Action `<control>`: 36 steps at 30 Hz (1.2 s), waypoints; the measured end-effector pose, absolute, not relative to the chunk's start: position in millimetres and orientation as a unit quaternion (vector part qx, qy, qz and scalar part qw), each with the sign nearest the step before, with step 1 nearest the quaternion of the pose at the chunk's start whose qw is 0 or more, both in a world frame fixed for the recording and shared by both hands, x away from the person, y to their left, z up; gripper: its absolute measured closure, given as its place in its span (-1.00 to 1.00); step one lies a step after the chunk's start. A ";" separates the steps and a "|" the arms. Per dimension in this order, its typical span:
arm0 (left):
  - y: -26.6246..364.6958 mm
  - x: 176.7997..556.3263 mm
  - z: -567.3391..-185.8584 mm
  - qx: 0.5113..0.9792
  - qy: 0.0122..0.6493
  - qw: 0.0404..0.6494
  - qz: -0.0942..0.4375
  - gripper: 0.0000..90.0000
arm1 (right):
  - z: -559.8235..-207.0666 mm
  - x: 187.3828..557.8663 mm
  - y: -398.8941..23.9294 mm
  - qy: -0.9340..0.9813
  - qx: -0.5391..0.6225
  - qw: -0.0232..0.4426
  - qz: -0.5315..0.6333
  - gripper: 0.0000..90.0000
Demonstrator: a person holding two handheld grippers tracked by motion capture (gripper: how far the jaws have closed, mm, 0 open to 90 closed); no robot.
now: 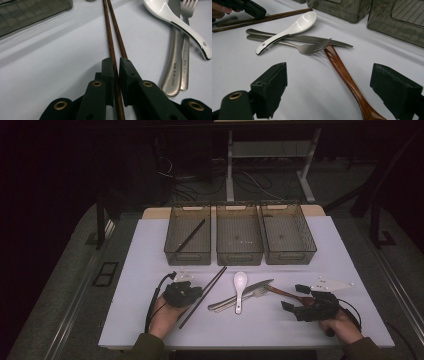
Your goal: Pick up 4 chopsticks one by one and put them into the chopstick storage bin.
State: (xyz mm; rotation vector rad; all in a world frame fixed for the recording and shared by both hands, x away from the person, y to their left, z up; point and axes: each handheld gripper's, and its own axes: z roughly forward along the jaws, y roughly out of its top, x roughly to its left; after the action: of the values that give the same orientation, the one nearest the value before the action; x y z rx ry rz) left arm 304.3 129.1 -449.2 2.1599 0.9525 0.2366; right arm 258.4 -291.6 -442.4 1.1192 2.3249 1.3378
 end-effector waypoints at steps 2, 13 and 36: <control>128.6 303.9 -449.3 0.844 0.372 0.375 0.095 0.80 | -442.4 258.3 -291.6 0.794 0.383 0.117 0.457 -0.69; 125.3 301.9 -448.6 0.844 0.375 0.368 0.106 0.85 | -442.4 258.4 -291.5 0.795 0.382 0.117 0.457 -0.69; 126.6 301.1 -444.6 0.843 0.381 0.363 0.109 0.87 | -442.4 258.5 -291.6 0.795 0.382 0.117 0.457 -0.69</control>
State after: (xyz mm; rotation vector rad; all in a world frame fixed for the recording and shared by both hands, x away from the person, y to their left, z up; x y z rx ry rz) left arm 301.1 126.6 -444.6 2.1704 0.9796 0.2807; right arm 258.5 -291.6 -442.4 1.1196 2.3262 1.3367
